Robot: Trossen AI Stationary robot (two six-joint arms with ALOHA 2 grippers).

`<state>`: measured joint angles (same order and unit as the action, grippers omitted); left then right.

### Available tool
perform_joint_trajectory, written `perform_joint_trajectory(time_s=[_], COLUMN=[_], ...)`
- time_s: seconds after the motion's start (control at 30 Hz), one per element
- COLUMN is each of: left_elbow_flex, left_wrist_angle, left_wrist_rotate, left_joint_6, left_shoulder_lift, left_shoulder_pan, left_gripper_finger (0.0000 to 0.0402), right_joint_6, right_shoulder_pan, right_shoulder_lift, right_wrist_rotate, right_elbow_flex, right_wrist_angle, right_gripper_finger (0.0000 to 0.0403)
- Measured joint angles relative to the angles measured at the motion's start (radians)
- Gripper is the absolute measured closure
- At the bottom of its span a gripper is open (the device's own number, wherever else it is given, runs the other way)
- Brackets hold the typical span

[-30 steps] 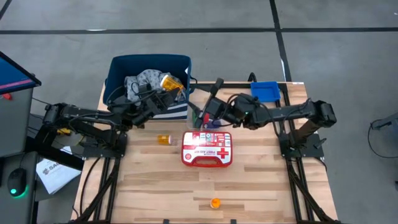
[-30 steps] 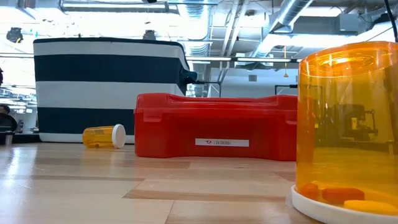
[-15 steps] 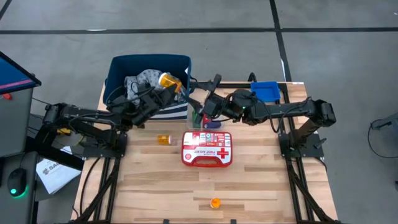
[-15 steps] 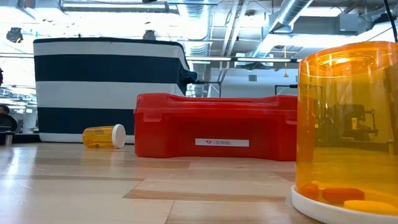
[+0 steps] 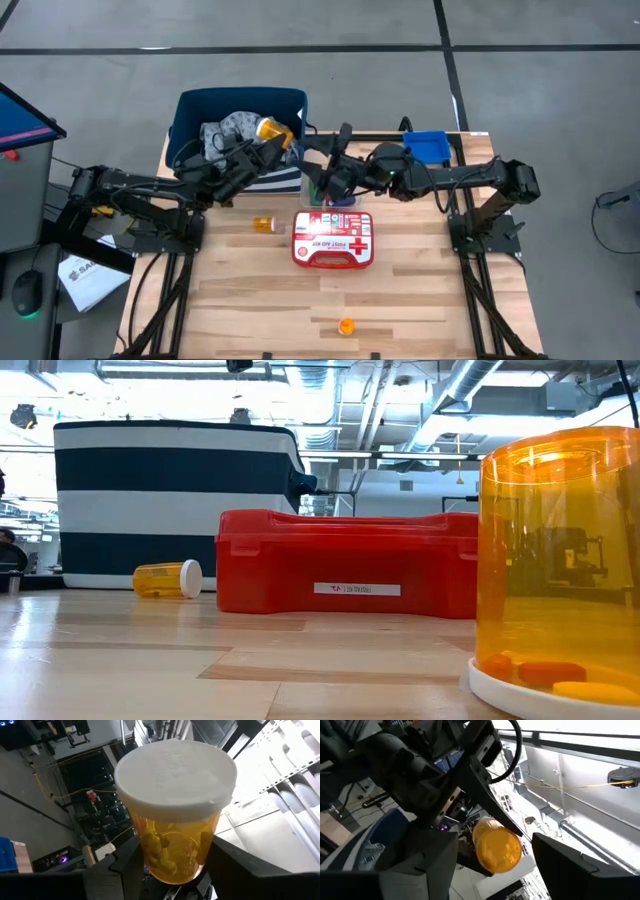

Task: Pick & place medical supplies in basket/bin
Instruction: Put the bottom left orange pill bottle into the blue bin

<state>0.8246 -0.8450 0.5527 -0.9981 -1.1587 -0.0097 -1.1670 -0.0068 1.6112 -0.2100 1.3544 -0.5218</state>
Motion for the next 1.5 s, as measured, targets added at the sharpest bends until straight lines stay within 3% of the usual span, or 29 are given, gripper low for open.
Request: perform_joint_trajectory(time_s=[0.27,0.47,0.6,1.17,1.5], left_elbow_flex=[0.0,0.0,0.002,0.0,0.0], left_wrist_angle=[0.0,0.0,0.017,0.019,0.015], left_wrist_rotate=[-0.07,-0.079,-0.077,-0.084,-0.09], left_joint_6=[0.204,0.262,0.273,0.283,0.26], left_shoulder_lift=[0.0,0.0,0.004,-0.002,-0.003], left_shoulder_pan=[0.0,0.0,0.0,-0.001,-0.003], left_gripper_finger=[0.0225,0.0225,0.0225,0.0225,0.0225], right_joint_6=[0.356,0.449,0.46,0.45,0.453], right_shoulder_pan=[-0.017,-0.006,-0.006,0.005,0.004], right_shoulder_lift=[-0.001,0.028,0.065,0.07,0.08], right_wrist_rotate=[0.004,0.007,0.024,-0.113,-0.106], right_elbow_flex=[0.0,0.008,0.046,0.062,0.062], right_wrist_angle=[-0.04,-0.051,-0.056,-0.077,-0.056], right_gripper_finger=[0.0153,0.0153,0.0153,0.0153,0.0153])
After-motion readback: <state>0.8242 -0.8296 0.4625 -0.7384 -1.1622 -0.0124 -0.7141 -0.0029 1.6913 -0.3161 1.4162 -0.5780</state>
